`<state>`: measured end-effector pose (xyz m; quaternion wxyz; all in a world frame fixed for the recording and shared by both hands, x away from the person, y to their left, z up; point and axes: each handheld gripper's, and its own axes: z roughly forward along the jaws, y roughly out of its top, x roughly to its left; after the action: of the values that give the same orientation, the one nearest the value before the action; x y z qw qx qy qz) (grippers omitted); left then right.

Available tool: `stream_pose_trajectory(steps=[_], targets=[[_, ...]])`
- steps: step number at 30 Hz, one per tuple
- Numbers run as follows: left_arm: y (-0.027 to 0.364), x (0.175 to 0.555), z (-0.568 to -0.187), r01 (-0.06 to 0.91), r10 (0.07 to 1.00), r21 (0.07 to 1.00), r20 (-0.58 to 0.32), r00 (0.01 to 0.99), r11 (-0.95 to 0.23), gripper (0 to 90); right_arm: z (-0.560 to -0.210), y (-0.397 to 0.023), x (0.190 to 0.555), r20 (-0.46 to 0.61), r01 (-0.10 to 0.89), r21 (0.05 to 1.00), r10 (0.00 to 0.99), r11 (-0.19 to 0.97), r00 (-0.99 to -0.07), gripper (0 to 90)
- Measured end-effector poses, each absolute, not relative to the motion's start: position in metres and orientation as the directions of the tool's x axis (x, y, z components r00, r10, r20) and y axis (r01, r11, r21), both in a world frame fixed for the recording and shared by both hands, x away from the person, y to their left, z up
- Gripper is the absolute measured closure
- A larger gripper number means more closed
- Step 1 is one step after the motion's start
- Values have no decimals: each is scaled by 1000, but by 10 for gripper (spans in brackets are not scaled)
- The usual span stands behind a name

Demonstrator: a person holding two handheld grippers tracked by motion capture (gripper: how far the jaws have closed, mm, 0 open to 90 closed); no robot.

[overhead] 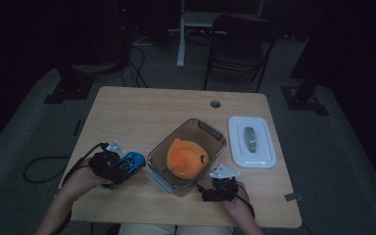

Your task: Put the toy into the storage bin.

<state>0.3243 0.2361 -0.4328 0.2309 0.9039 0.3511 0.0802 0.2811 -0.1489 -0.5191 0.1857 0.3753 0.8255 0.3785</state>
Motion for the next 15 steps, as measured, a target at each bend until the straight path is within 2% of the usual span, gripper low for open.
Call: stream_pose_trajectory(steps=[5,15], targets=[[237,327,-415,590,681,490,9,732,-642,288,-519,-151,278,-56,471,761,769,446,-637,106],[220,331,-370,548,679,539,62,731,-640,288,-523,-192,269,-48,522,749,819,409,-572,106]])
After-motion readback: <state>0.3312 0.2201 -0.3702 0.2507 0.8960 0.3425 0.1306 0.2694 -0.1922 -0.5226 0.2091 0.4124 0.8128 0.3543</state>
